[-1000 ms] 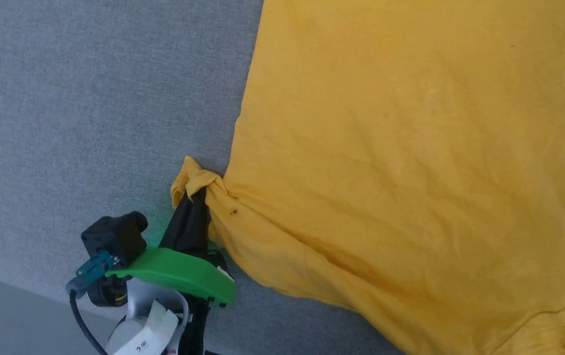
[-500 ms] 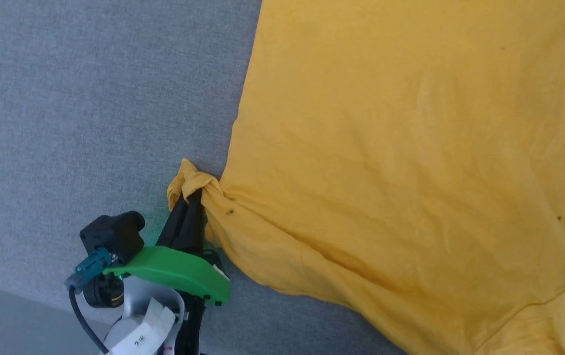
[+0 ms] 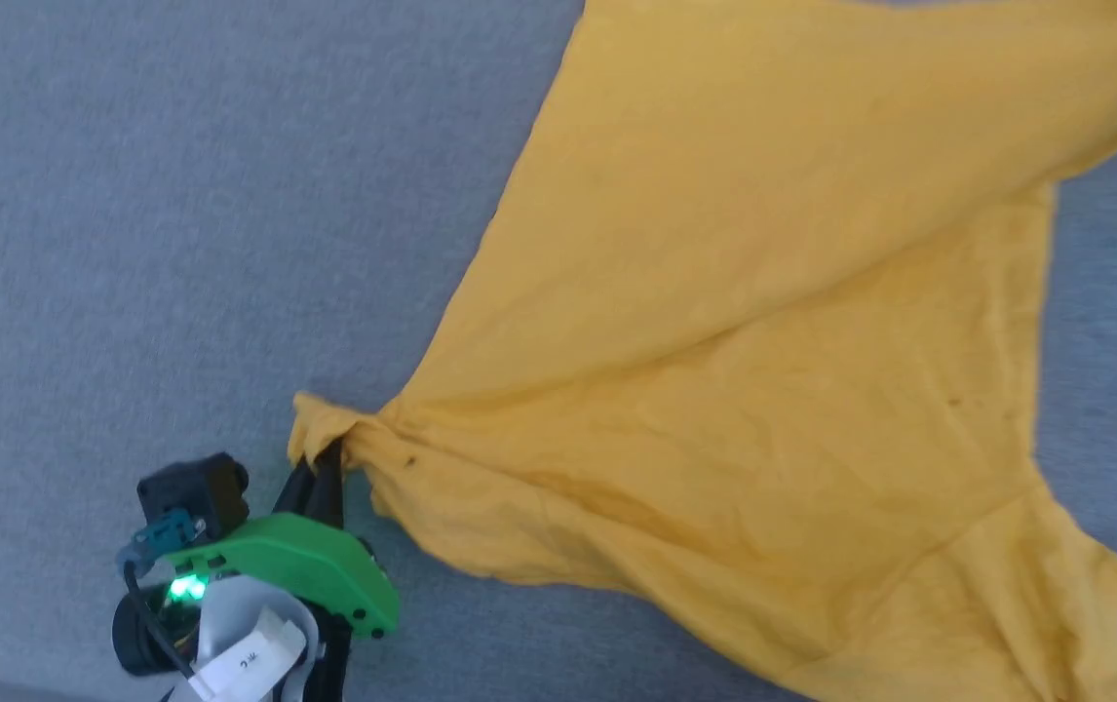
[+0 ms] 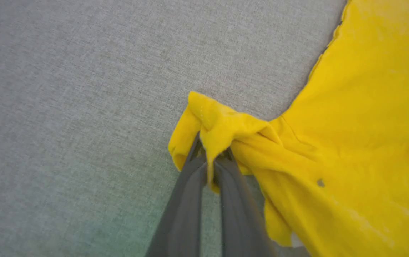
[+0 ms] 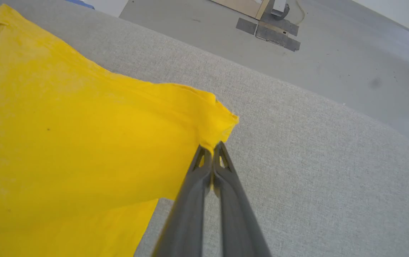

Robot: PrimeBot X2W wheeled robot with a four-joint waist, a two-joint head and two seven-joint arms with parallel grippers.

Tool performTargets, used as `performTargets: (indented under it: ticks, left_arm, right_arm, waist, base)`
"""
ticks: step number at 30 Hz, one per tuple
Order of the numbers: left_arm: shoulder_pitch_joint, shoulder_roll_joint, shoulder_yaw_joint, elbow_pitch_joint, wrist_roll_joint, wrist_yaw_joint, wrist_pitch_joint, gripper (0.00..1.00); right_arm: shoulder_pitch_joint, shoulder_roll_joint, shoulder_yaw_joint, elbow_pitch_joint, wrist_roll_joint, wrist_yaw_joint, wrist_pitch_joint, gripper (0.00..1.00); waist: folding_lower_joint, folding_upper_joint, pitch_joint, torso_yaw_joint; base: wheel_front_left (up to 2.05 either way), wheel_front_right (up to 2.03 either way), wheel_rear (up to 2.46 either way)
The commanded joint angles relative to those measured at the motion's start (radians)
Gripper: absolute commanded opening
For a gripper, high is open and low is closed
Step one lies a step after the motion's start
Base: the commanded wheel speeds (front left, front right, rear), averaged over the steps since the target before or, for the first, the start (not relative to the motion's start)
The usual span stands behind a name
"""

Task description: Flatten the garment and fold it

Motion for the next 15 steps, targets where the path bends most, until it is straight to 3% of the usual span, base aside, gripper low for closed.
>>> performTargets:
  ticks: [1, 7, 15]
  left_arm:
    - [0.015, 0.01, 0.006, 0.007, -0.007, 0.006, 0.004, 0.0]
    - [0.069, 0.024, 0.016, 0.026, -0.02, 0.017, 0.022, 0.0]
    - [0.097, 0.024, 0.005, 0.045, -0.036, 0.013, 0.035, 0.0]
  right_arm:
    - [0.059, -0.001, -0.006, -0.017, 0.021, -0.001, -0.009, 0.0]
    - [0.416, 0.022, -0.05, -0.162, 0.095, -0.001, -0.037, 0.0]
    - [0.853, 0.179, -0.128, -0.272, 0.109, -0.001, -0.072, 0.0]
  waist:
    - [-0.0001, 0.0, -0.147, -0.127]
    - [-0.0001, 0.0, -0.254, -0.2]
    - [-0.0001, 0.0, -0.31, -0.226]
  base:
    - [0.0, 0.0, 0.0]
    - [0.0, 0.0, 0.0]
    - [0.0, 0.0, 0.0]
